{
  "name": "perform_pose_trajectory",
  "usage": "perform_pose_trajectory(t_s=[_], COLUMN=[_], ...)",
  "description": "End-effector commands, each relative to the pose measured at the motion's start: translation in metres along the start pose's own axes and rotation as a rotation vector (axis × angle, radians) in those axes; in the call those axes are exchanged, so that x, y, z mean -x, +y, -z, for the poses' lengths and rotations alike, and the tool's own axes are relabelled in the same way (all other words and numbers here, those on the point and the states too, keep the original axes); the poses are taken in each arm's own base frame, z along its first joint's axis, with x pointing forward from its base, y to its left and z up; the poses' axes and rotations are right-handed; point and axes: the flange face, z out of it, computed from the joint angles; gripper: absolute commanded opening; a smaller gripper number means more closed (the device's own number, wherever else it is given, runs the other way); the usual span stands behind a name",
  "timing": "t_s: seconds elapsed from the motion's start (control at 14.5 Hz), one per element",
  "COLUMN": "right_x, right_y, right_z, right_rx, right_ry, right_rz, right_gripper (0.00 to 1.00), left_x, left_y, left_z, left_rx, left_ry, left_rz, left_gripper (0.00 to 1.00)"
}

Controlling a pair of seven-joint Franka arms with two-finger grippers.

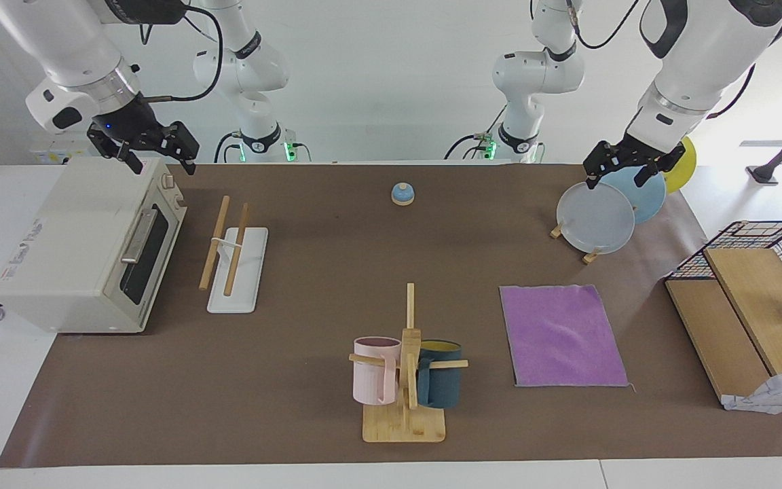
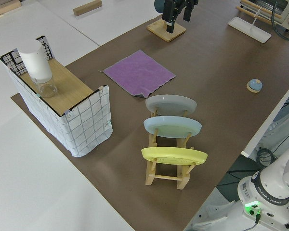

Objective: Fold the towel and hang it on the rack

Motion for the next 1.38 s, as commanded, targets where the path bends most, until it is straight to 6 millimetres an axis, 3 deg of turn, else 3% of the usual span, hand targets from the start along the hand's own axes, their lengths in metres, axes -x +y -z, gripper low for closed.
perform_pose_trajectory(t_s=[0.0, 0.41, 0.76, 1.03, 1.17, 1.31], right_x=[0.007, 0.006, 0.006, 0.004, 0.004, 0.002], right_y=[0.007, 0.008, 0.009, 0.000, -0.006, -0.005], right_z=[0.001, 0.001, 0.001, -0.001, -0.002, -0.001], right_rx=[0.011, 0.017, 0.015, 0.020, 0.022, 0.020], right_ry=[0.001, 0.009, 0.006, 0.037, 0.037, 0.047], right_rz=[0.045, 0.039, 0.036, 0.060, 0.068, 0.064], right_gripper=[1.00, 1.00, 1.00, 1.00, 1.00, 1.00], left_x=[0.006, 0.008, 0.009, 0.000, -0.007, -0.019], left_y=[-0.005, -0.007, -0.014, -0.027, -0.039, -0.046], left_z=[0.006, 0.006, -0.007, -0.039, -0.067, -0.111], left_rx=[-0.016, -0.016, -0.008, -0.001, 0.002, 0.004], left_ry=[0.008, 0.008, 0.043, 0.066, 0.098, 0.121], left_rz=[-0.009, -0.003, 0.019, 0.065, 0.088, 0.100], left_gripper=[1.00, 1.00, 1.00, 1.00, 1.00, 1.00])
